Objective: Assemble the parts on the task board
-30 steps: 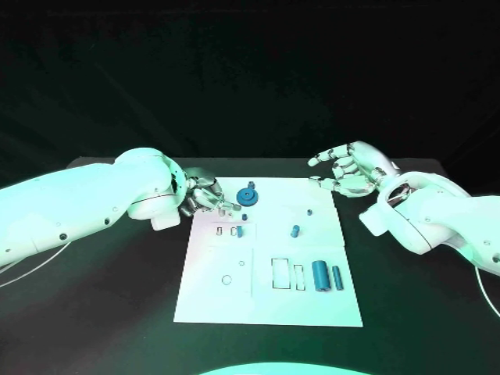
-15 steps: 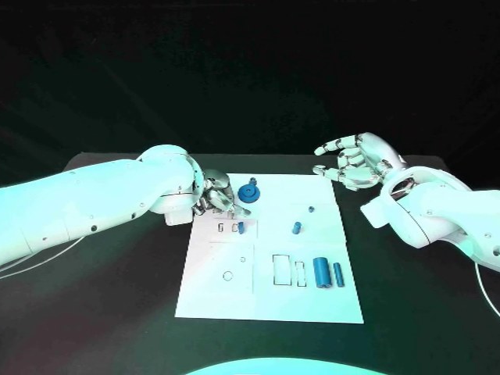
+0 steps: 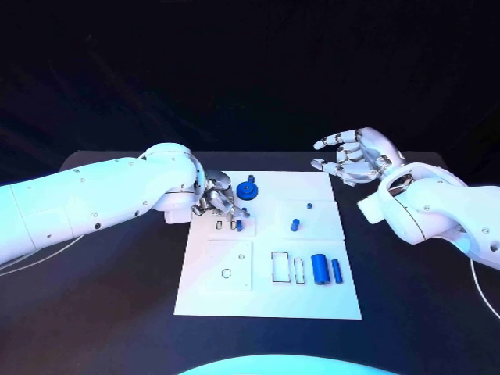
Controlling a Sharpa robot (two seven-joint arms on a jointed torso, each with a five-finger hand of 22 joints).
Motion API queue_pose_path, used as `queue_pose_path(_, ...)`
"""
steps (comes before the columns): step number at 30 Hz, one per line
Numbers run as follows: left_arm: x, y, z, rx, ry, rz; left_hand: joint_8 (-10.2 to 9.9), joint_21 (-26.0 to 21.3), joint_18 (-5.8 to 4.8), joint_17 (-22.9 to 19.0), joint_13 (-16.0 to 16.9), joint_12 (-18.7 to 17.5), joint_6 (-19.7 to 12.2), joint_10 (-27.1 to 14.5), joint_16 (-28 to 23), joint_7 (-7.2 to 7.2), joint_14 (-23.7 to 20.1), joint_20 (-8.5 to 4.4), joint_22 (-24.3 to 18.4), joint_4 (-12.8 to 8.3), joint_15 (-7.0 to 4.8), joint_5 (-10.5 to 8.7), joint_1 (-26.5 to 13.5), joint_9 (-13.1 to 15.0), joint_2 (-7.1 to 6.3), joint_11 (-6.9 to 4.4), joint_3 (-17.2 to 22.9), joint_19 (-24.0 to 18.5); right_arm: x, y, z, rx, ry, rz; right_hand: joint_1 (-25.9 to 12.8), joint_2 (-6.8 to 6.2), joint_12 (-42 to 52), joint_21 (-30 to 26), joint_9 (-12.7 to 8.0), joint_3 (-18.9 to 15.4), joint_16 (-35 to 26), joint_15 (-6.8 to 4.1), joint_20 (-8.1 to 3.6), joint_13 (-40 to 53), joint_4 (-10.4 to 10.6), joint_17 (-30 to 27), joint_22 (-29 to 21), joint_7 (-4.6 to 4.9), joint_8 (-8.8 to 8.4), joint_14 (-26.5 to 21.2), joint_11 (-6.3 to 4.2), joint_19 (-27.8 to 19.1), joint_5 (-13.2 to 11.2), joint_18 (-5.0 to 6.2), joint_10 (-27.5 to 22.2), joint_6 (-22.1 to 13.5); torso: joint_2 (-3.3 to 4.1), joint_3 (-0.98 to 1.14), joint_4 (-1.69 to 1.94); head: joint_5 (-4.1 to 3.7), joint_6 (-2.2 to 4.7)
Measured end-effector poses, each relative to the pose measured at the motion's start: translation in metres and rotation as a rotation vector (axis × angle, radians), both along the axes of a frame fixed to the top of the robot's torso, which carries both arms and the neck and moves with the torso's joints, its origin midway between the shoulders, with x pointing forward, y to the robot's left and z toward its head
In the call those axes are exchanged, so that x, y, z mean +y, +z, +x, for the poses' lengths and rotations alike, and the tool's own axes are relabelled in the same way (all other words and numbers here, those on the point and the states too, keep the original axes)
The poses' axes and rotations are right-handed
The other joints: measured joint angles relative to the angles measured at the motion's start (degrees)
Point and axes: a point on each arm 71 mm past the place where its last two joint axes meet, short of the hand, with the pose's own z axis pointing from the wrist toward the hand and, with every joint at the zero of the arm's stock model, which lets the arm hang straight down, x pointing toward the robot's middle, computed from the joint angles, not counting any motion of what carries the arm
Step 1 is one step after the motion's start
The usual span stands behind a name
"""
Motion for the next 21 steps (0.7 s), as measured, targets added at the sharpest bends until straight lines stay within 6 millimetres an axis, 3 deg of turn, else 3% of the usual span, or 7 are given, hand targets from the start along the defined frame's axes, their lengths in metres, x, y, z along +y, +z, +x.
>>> queue_pose_path(16,-0.0053,-0.0063,0.0014,0.019,-0.01,0.017,0.0,0.0,0.0,0.0,0.17,0.0,-0.41,0.0,0.0,0.01,0.0,0.0,0.11,0.0,0.0,0.0,0.55,0.32,0.55,0.0,0.0,0.0,0.0028,0.0,0.0002,0.001,0.003,0.005,0.0,0.0,0.0,-0.23,0.13,0.17,-0.23,0.0,0.0,-0.05,0.16,0.0,-0.02,0.0,0.44,0.0,0.01,0.0,0.45,0.0,0.01,0.0,-0.03,-0.1,0.0,-0.26,-0.24)
queue_pose_path(21,-0.0043,-0.0079,0.0024,0.022,-0.005,0.021,0.0,0.01,0.0,-0.01,0.32,0.0,-0.41,0.0,0.0,0.01,0.0,0.22,0.13,0.0,0.0,0.0,1.61,0.72,1.61,0.0,0.0,-0.21,0.0035,0.0,0.0002,0.001,0.004,0.006,0.0,0.0,0.0,-0.23,0.14,0.17,-0.23,0.0,0.0,-0.05,0.16,0.0,-0.02,0.0,0.44,0.0,0.01,0.0,0.45,0.0,0.01,0.0,-0.04,-0.12,0.04,-0.47,-0.48)
